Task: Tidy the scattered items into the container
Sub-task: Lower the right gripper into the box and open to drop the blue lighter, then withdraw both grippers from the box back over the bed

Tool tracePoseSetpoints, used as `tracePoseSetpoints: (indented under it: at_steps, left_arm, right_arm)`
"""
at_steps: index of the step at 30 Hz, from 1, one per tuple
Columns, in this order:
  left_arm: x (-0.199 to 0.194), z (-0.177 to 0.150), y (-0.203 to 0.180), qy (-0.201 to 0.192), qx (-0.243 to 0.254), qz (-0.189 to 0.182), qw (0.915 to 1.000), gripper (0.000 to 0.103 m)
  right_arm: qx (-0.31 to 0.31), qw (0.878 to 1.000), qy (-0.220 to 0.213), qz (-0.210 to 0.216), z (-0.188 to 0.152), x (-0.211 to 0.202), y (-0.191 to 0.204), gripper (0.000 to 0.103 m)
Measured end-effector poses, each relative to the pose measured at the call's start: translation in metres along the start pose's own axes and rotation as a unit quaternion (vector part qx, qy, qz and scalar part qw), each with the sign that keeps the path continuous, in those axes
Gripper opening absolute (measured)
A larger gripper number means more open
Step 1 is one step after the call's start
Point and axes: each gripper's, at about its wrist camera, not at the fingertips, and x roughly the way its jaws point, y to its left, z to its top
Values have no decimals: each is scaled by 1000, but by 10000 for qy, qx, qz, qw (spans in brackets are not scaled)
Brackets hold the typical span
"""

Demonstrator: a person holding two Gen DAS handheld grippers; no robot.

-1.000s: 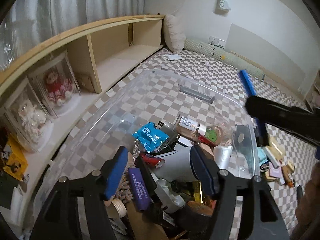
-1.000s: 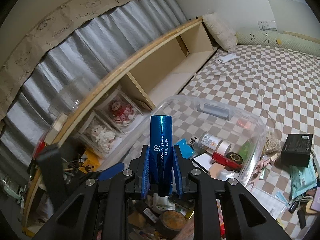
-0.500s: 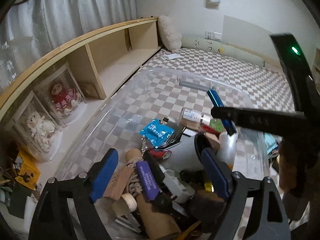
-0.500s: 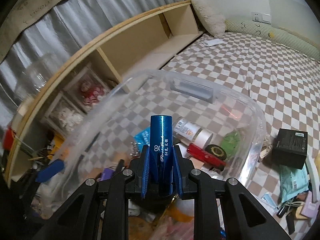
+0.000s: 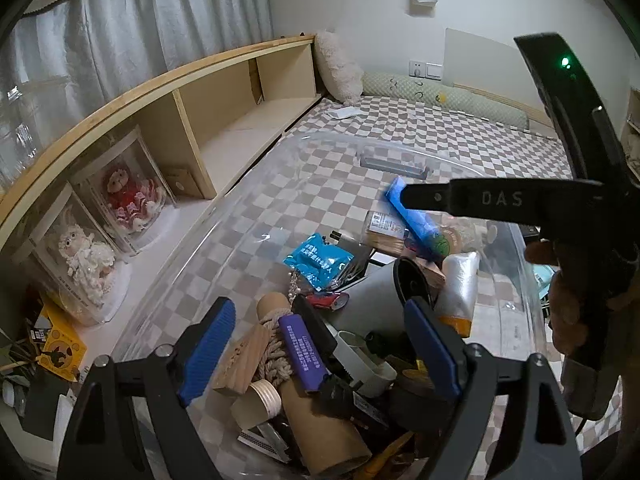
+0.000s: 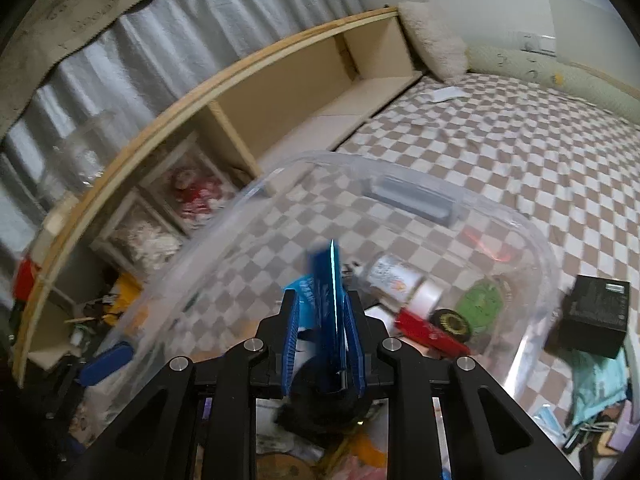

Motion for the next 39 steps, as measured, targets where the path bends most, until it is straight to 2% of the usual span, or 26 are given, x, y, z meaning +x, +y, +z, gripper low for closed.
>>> tracePoseSetpoints:
  at_steps: [1,2,3,9,10,18,31,39]
  left_arm:
    - [-1,0,0,-19,-13,-4,10000,96]
    - [-2,1,0,-38,-27,-7,10000,96]
    - [-3,1,0,-57,-40,-11,10000,96]
    - [-5,1,0,-48,-176,-88,9998,97]
    - [-5,1,0,-50,-175,-79,9998,101]
    - [-8,0,-2,-79,-196,-146,9997,103]
    - [-16,3,-14,-158,-205,-248,9994,103]
    - [-21,7,-37,-284,66,-318,9991,103]
  right_arm:
    - [-27,10000,-85,-24,0,-3,3,71]
    - [-64,9997,-234,-23,0,-9,6,102]
    - [-102,9991,-413,5,0,-15,9,103]
    - [125,9961,-866,89,4,-38,11,103]
    - [154,9957,-913,89,4,-41,11,103]
    - [76,9965,-824,-106,2,-46,10,103]
    - [78,9943,-980,-401,-8,-68,-3,103]
    - [47,9910,-1095,-762,-15,-86,-23,103]
